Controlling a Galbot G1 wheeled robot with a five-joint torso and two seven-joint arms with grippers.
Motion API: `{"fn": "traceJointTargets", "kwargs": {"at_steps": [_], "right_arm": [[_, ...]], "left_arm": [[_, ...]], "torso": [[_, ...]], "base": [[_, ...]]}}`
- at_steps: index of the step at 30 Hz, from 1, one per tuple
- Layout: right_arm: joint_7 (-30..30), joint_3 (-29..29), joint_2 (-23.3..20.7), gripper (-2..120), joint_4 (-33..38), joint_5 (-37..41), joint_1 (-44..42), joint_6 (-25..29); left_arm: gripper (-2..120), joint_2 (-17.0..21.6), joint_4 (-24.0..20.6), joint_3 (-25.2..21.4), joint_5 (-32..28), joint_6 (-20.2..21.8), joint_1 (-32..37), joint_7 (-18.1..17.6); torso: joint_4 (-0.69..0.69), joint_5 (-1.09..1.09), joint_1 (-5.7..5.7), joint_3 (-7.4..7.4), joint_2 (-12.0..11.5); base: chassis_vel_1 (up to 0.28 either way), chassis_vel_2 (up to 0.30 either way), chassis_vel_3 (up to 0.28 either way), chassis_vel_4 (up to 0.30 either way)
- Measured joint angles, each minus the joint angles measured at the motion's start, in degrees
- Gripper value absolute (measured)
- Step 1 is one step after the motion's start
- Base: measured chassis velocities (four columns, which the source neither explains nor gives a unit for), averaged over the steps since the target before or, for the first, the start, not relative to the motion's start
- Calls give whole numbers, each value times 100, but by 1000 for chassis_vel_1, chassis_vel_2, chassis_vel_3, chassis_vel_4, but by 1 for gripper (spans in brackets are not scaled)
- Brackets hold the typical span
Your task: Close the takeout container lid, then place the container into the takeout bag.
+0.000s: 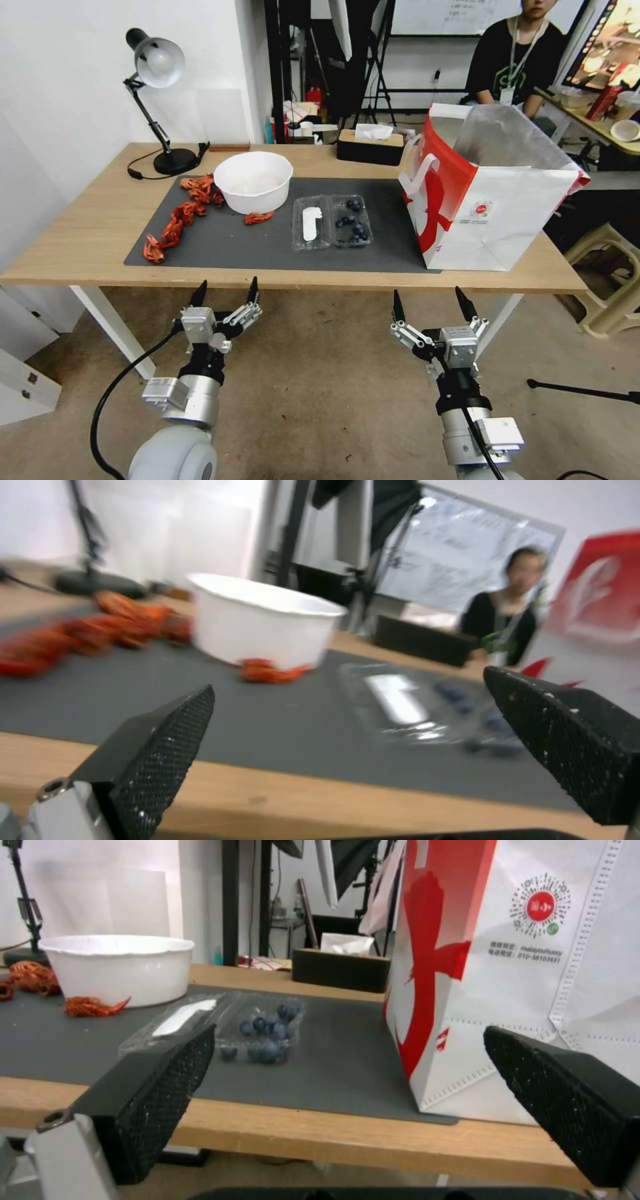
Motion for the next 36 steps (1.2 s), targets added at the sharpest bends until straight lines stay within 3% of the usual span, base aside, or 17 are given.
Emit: {"fn": "traceJointTargets", "kwargs": {"at_steps": [2, 5, 6, 9, 10, 12, 13, 16, 18, 20, 26, 28, 36], "right_arm": [[0, 0, 4, 100, -7, 4, 2, -1], [-2, -4, 38, 100, -71, 22, 39, -13], [-2, -4, 38, 100, -71, 22, 39, -13], [-17, -21, 51, 100, -164, 64, 130, -26], [-17, -21, 51, 100, -164, 64, 130, -26], [-22, -24, 65, 100, -208, 85, 159, -41], [-22, -24, 65, 100, -208, 85, 159, -41], [-23, 2, 98, 100, -211, 95, 137, -64], [-23, 10, 106, 100, -211, 95, 131, -68], [-23, 42, 145, 100, -217, 93, 108, -93], [-20, 73, 200, 100, -261, 79, 107, -122], [-16, 95, 228, 100, -288, 76, 117, -146], [-6, 129, 257, 100, -296, 73, 145, -197]], "left_arm": [[100, 71, 7, 54, -223, 25, -76, -9], [100, 458, -20, 366, -1845, 322, -487, -143], [100, 458, -20, 366, -1845, 322, -487, -143], [100, 685, -59, 527, -3235, 587, -844, -378], [100, 685, -59, 527, -3235, 587, -844, -378], [100, 755, -73, 630, -4380, 805, -1217, -788], [100, 755, -73, 630, -4380, 805, -1217, -788], [100, 742, -62, 746, -5566, 1064, -1677, -1464], [100, 731, -46, 769, -5773, 1103, -1775, -1586], [100, 638, 133, 918, -6524, 1177, -2209, -1976], [100, 469, 545, 1117, -7079, 1165, -2784, -2280], [100, 318, 760, 1203, -7379, 1149, -3147, -2548], [100, 152, 1032, 1368, -7579, 1151, -3524, -2878]], "torso": [[0, 1, 0, 0, 0], [0, 3, 0, 0, 0], [0, 3, 0, 0, 0], [1, 2, 0, 0, 0], [1, 2, 0, 0, 0], [2, 2, 0, 0, 0], [2, 2, 0, 0, 0], [1, 3, 0, 0, 0], [1, 3, 0, 0, 0], [1, 3, 0, 0, 0], [0, 3, 0, 0, 0], [1, 4, 0, 1, 0], [1, 3, 1, 1, 0]], "base": [[0, 0, 0, 0], [0, 0, 0, 0], [0, 0, 0, 0], [0, 0, 0, 0], [0, 0, 0, 0], [0, 0, 0, 0], [0, 0, 0, 0], [0, 0, 0, 0], [0, 0, 0, 0], [0, 0, 0, 0], [0, 0, 0, 0], [0, 0, 0, 0], [0, 0, 0, 0]]}}
